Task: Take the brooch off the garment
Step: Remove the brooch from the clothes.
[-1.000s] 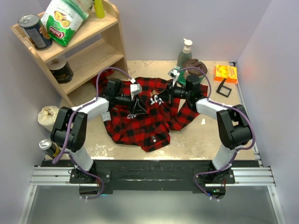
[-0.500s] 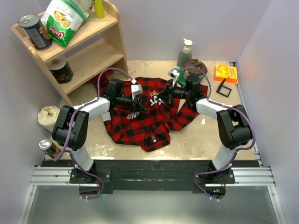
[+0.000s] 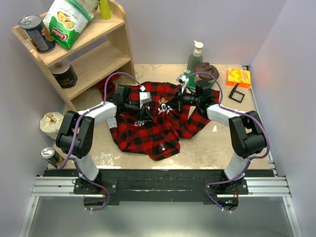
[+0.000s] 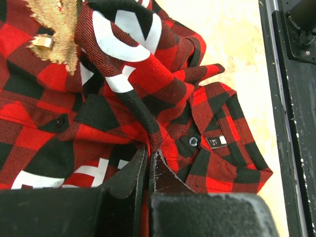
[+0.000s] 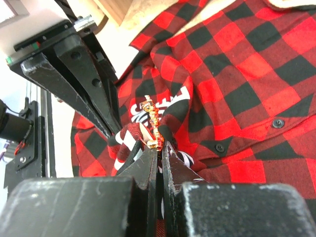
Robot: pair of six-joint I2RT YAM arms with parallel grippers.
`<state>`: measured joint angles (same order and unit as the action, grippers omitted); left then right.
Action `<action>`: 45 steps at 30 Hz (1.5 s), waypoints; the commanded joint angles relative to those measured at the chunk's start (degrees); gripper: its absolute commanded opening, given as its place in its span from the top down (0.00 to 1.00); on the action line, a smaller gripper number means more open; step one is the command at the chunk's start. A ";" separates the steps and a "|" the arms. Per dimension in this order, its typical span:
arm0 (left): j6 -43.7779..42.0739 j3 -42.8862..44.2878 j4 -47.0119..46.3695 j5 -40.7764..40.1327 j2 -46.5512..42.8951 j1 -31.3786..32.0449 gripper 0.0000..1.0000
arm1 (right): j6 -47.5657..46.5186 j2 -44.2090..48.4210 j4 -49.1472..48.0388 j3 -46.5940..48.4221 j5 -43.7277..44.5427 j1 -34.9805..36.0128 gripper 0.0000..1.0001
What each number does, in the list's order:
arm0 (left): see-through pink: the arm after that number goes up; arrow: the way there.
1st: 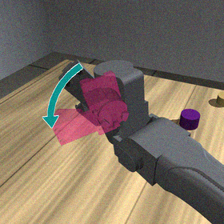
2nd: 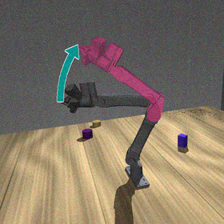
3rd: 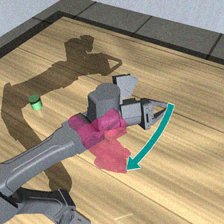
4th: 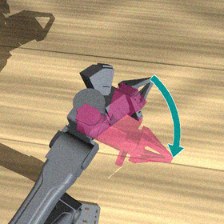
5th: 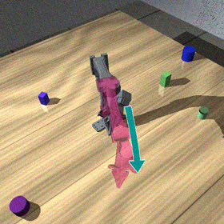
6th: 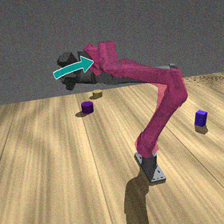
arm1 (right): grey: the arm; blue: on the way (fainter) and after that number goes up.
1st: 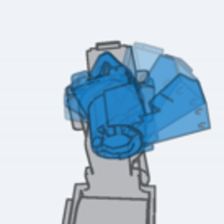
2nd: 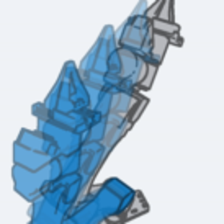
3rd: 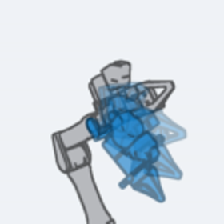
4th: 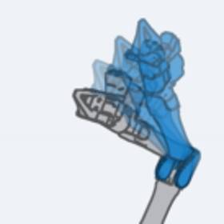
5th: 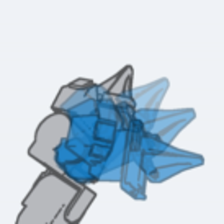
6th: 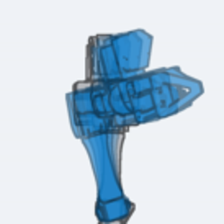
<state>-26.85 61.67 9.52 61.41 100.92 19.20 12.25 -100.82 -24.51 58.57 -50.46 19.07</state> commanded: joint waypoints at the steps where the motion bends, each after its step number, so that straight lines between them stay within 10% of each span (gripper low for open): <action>1: -1.36 1.52 2.96 -0.58 0.41 -0.66 1.00 | -4.16 3.34 1.13 2.87 1.33 -0.44 1.00; 45: 4.53 -0.32 -2.31 -10.78 0.15 -3.38 1.00 | -9.53 4.22 5.70 3.05 3.70 -0.44 1.00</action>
<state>-21.65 61.67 6.44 53.06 100.92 17.26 3.40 -99.24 -16.05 60.20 -48.90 19.14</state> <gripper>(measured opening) 0.031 0.028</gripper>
